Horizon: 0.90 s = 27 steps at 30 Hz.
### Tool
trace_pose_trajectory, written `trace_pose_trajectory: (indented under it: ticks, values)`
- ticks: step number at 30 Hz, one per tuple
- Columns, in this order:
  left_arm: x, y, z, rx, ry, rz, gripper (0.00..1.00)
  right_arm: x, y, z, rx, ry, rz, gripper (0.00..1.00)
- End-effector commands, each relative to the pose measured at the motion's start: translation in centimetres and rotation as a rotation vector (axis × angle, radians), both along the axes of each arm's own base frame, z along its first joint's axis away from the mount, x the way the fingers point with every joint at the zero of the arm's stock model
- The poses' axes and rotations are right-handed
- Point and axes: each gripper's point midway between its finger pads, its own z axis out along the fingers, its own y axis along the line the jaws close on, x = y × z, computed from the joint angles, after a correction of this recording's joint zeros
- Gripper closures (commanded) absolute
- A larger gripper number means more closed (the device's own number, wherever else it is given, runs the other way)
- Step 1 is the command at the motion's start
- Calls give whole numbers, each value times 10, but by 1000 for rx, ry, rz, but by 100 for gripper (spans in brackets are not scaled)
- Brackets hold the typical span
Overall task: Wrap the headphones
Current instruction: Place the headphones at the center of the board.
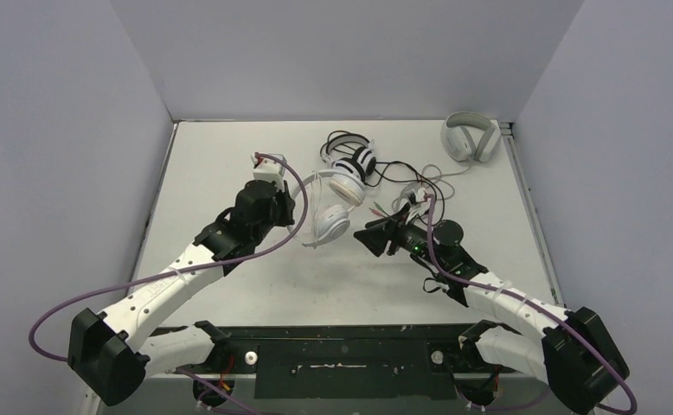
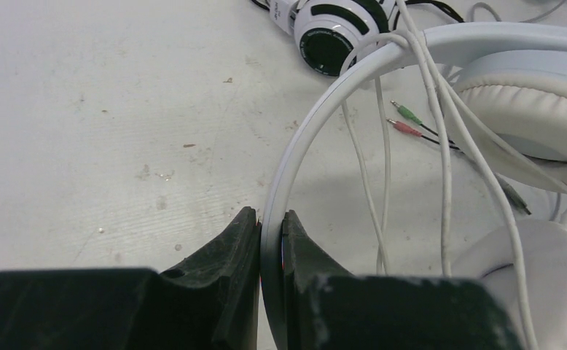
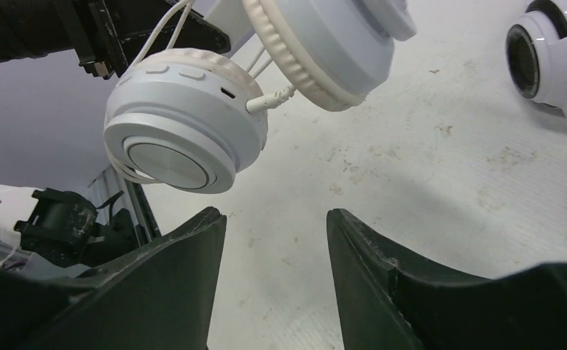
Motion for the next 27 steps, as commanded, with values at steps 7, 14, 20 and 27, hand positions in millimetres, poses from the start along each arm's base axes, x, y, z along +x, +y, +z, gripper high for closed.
trace_pose_trajectory:
  ticks: [7,14,20,27]
  values:
    - [12,23,25,24,-179,87,100,-3,-25,-6,-86,-24,-97,34]
    - [-1,29,1,36,-93,92,100,0,-29,3,-126,-57,-117,31]
    - [-34,35,-27,-31,34,88,100,8,-29,9,-163,-75,-125,30]
    - [-61,37,-46,-34,90,13,100,38,-28,43,-173,-118,-167,30]
